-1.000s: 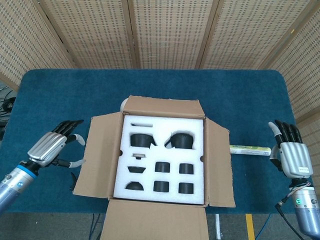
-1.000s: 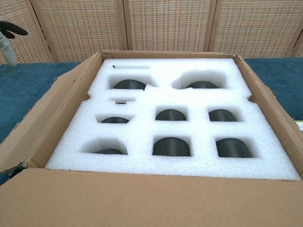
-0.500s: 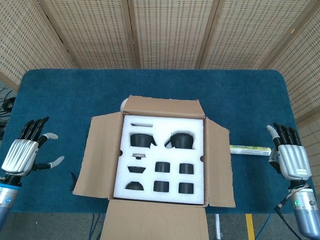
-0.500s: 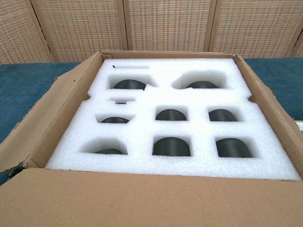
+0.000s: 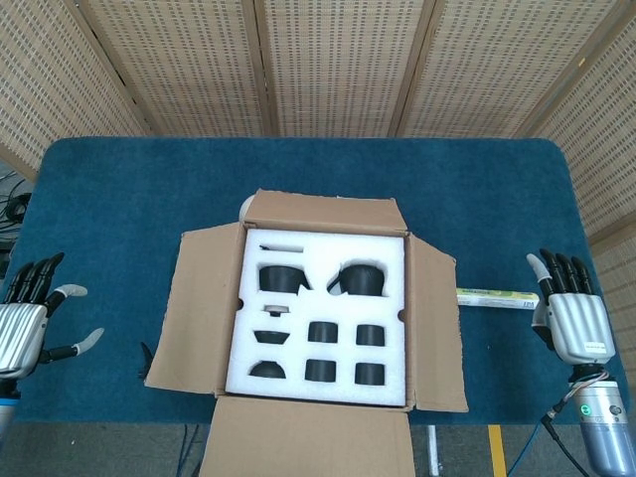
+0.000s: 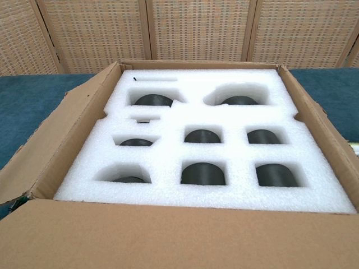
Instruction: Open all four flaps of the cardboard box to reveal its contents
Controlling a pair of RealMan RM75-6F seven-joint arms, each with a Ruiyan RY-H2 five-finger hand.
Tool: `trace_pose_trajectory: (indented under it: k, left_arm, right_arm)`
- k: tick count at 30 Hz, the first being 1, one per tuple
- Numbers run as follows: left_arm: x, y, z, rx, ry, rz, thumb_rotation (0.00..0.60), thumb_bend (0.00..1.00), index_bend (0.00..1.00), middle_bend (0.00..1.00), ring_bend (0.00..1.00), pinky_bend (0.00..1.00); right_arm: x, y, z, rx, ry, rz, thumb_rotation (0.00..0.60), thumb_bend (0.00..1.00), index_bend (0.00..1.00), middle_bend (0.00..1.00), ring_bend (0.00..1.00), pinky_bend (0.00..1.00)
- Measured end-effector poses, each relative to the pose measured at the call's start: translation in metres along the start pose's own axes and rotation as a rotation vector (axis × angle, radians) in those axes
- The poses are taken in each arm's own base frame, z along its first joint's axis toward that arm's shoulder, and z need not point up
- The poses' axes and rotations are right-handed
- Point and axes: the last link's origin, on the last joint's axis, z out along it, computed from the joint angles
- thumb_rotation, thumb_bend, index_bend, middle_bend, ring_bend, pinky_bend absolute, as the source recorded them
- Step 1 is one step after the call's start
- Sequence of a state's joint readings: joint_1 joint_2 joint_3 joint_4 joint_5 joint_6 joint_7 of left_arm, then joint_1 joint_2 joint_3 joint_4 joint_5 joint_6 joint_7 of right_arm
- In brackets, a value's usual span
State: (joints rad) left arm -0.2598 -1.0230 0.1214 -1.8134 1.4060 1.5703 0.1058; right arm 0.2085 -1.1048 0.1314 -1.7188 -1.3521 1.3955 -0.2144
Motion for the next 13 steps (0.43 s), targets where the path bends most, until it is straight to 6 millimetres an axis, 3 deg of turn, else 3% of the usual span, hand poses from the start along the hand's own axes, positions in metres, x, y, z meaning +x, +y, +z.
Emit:
trace_pose_trajectory:
  k: [13]
  left_arm:
    - [-0.009, -0.012, -0.019, 0.061, -0.032, -0.013, 0.325, 0.21, 0.33, 0.00, 0.00, 0.00]
  right_arm:
    - [-0.007, 0.005, -0.007, -0.018, 0.005, -0.001, 0.600, 0.89, 0.06, 0.05, 0.00, 0.00]
